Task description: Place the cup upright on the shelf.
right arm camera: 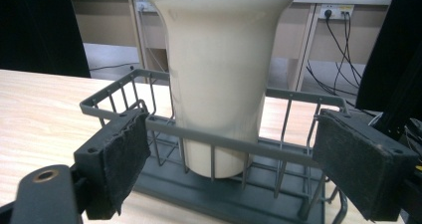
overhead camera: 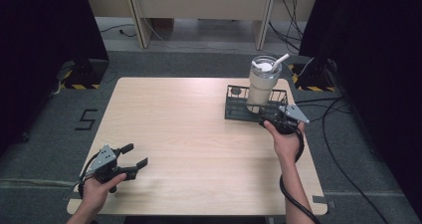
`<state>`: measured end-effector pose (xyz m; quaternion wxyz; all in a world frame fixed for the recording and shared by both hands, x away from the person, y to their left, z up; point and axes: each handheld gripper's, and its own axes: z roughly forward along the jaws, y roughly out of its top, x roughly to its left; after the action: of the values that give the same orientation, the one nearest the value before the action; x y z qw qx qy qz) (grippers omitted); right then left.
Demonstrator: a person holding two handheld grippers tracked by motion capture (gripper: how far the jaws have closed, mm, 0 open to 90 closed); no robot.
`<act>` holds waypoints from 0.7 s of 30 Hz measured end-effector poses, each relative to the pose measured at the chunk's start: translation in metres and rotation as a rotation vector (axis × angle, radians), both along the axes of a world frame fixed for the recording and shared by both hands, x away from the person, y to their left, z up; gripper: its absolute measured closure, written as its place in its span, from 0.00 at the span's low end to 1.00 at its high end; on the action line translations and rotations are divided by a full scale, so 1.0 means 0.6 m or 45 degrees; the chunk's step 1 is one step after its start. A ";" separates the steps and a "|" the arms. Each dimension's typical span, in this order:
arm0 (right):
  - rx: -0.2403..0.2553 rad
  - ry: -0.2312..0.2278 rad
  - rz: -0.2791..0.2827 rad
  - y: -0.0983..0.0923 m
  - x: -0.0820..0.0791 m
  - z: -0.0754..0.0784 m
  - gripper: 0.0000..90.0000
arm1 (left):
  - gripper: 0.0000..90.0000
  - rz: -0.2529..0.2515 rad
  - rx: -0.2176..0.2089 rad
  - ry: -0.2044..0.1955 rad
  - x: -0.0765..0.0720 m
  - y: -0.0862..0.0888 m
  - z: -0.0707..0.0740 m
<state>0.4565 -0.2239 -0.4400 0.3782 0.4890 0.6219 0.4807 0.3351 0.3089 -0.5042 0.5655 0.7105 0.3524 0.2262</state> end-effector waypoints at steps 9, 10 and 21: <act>0.026 0.003 0.000 -0.008 -0.022 -0.001 0.17 | 0.18 0.001 0.001 -0.001 0.000 0.000 0.000; 0.030 0.001 -0.001 -0.009 -0.027 -0.001 0.17 | 0.18 0.002 0.001 -0.001 -0.001 0.000 0.000; 0.037 -0.003 0.009 -0.013 -0.064 -0.005 0.17 | 0.18 0.003 0.002 -0.002 -0.001 -0.001 0.001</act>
<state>0.4180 -0.2317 -0.4428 0.3703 0.4916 0.6161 0.4915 0.3346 0.3085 -0.5037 0.5651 0.7103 0.3525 0.2276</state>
